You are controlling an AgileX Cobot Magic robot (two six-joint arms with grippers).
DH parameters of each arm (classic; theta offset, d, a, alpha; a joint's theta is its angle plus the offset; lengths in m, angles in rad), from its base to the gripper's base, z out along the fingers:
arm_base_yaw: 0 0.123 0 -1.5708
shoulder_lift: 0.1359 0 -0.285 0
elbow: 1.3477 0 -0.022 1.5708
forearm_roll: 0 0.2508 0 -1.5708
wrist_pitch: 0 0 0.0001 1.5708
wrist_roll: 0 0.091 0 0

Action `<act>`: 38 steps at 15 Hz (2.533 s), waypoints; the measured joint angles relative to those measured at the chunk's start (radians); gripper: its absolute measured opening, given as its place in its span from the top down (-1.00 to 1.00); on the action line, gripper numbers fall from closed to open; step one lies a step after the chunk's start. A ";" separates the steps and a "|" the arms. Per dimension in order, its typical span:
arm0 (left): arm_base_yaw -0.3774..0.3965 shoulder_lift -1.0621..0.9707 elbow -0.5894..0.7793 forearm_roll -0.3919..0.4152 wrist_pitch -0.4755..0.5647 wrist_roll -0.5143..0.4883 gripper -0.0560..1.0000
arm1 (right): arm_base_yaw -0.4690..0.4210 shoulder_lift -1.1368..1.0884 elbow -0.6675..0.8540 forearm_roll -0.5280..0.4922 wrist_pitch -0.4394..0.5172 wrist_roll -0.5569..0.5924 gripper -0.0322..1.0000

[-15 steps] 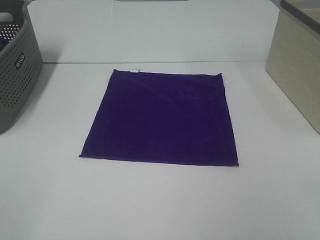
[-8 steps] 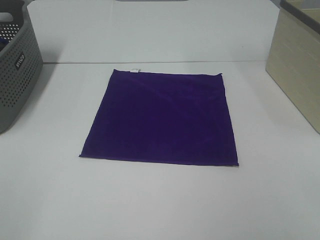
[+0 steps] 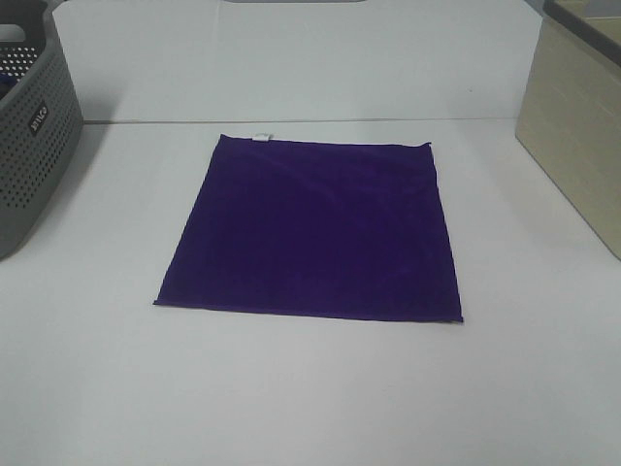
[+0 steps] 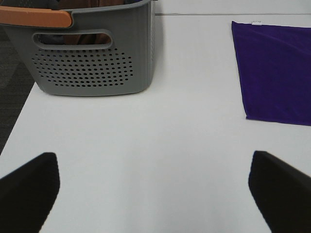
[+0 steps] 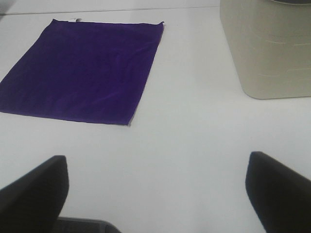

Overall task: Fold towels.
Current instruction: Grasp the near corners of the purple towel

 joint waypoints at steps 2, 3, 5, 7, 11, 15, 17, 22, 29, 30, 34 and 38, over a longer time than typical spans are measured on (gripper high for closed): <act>0.000 0.000 0.000 0.000 0.000 0.000 -0.98 | 0.000 0.000 0.000 0.000 0.000 0.000 -0.92; 0.000 0.000 0.000 0.000 0.000 0.000 -0.98 | 0.000 0.000 0.000 0.000 0.000 0.000 -0.92; 0.000 0.000 0.000 0.000 0.000 0.000 -0.98 | 0.000 0.000 0.000 0.000 0.000 0.000 -0.92; 0.000 0.000 0.000 0.000 0.000 0.000 -0.98 | 0.000 0.000 0.000 0.000 0.000 0.000 -0.92; 0.000 0.000 0.000 0.000 0.000 0.000 -0.98 | 0.000 0.000 0.000 0.000 0.000 0.000 -0.92; 0.000 0.000 0.000 0.000 0.000 0.000 -0.98 | 0.000 0.000 0.000 0.000 0.000 0.000 -0.92; 0.000 0.004 0.000 -0.018 0.000 -0.011 -0.98 | 0.000 0.000 0.000 0.002 0.000 0.000 -0.92; 0.000 0.403 -0.186 -0.022 0.166 0.033 -0.98 | 0.000 0.248 -0.133 0.065 0.123 0.050 -0.92; 0.000 1.204 -0.557 -0.254 0.158 0.265 -0.98 | 0.000 1.203 -0.511 0.255 0.087 -0.108 -0.92; 0.000 1.278 -0.562 -0.327 0.140 0.316 -0.98 | 0.000 1.265 -0.511 0.331 0.055 -0.151 -0.92; 0.000 1.494 -0.567 -0.519 0.065 0.476 -0.98 | 0.000 1.387 -0.511 0.515 -0.016 -0.273 -0.92; 0.000 1.713 -0.567 -0.549 -0.048 0.551 -0.98 | -0.040 1.465 -0.428 0.611 -0.083 -0.372 -0.90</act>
